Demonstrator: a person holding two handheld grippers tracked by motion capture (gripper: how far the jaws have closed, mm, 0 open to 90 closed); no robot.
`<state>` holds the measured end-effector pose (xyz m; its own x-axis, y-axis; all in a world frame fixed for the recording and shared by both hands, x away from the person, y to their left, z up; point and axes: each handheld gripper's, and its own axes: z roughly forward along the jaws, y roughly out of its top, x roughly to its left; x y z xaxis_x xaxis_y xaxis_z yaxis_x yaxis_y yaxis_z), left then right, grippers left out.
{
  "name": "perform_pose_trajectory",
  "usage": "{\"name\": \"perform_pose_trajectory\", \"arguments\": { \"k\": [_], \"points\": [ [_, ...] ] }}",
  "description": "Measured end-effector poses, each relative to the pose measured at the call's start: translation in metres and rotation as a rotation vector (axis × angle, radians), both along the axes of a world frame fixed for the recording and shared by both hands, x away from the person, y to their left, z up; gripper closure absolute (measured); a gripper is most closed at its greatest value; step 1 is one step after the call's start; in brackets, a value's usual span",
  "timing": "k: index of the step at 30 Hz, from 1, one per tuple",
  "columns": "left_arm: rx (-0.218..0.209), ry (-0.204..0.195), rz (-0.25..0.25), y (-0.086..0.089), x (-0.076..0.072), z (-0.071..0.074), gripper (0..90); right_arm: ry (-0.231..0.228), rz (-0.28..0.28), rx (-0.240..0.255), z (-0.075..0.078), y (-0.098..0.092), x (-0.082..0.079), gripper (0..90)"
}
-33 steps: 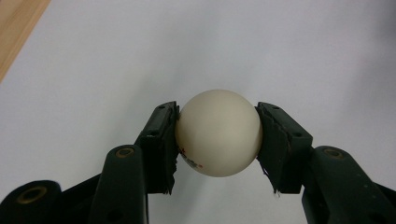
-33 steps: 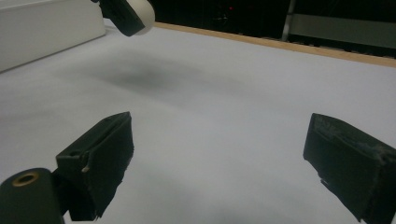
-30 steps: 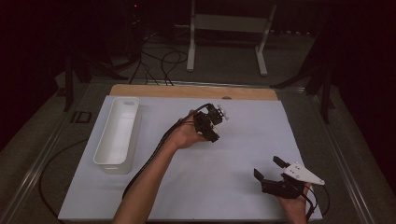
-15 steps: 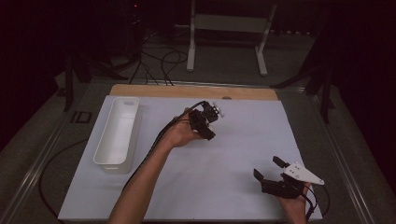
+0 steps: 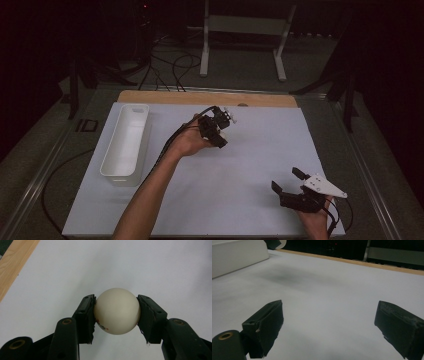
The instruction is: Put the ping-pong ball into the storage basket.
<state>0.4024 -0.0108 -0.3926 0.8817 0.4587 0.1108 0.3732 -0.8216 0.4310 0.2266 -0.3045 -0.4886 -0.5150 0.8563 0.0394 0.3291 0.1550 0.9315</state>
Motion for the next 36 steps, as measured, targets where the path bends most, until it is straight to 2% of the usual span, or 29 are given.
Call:
{"name": "perform_pose_trajectory", "arguments": {
  "k": [11, 36],
  "points": [
    [-0.008, 0.004, 0.022, 0.009, 0.001, 0.004, 51.2, 0.001, -0.001, -0.001, 0.000, 0.000, 0.000, 8.0],
    [0.003, 0.013, 0.050, 0.027, 0.002, 0.005, 51.2, 0.000, 0.002, 0.000, 0.000, 0.000, 0.000, 8.0]
  ]
}}
